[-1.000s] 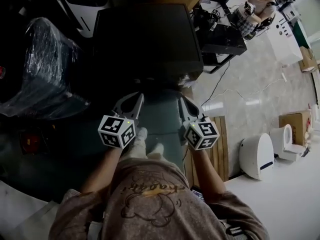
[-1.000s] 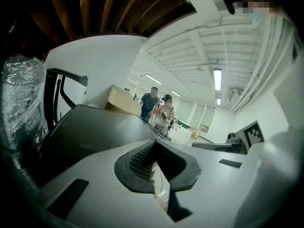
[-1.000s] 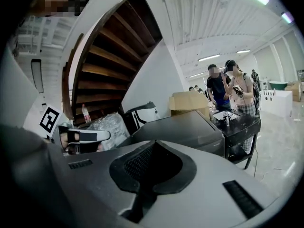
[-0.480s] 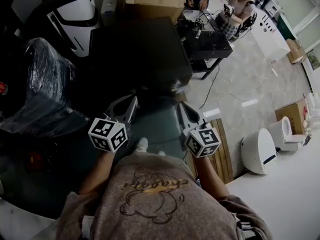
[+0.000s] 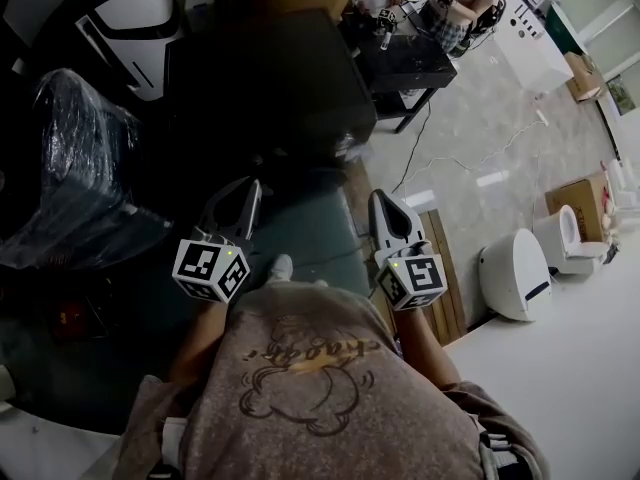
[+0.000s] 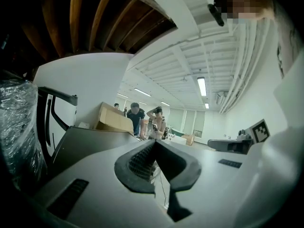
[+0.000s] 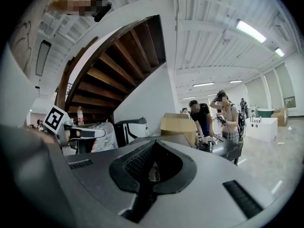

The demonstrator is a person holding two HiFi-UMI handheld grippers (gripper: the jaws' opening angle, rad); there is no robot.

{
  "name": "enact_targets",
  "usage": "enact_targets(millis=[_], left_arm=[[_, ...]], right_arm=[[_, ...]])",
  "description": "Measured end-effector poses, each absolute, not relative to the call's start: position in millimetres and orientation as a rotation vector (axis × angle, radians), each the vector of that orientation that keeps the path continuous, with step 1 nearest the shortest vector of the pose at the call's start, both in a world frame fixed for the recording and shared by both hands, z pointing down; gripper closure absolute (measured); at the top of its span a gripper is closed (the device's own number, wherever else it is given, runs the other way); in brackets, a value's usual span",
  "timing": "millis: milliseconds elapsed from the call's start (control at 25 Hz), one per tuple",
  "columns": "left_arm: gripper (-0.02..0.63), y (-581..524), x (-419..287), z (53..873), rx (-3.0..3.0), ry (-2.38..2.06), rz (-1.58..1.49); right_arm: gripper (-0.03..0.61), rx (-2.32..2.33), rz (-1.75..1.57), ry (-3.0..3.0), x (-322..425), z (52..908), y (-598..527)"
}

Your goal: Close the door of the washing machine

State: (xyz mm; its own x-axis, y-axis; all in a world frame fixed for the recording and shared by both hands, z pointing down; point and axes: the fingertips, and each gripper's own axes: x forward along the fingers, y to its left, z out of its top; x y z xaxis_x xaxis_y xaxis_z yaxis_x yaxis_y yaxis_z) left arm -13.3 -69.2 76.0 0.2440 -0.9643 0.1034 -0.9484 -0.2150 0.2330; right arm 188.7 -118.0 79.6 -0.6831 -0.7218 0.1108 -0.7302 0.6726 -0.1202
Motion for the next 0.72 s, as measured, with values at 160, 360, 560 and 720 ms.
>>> enact_targets(millis=[160,360,560,720], left_arm=[[0.612,-66.8,-13.5,82.7,2.256,-1.803,-0.102],[0.612,-68.7,-16.9,91.0,2.257,-1.811,-0.093],[0.614,-69.8,-21.5,105.6,2.241,-1.826,-0.085],[0.614,-70.0,-21.7,114.8,2.213,-1.830,-0.064]], right_arm=[[0.586,1.243,0.226,-2.809,191.9,85.7,-116.5],[0.586,1.249,0.279,-2.802,192.5,100.2,-118.0],[0.586,1.236,0.304,-2.794,185.6,114.5,-116.2],[0.586,1.220,0.315,-2.790,179.4,120.3,-114.1]])
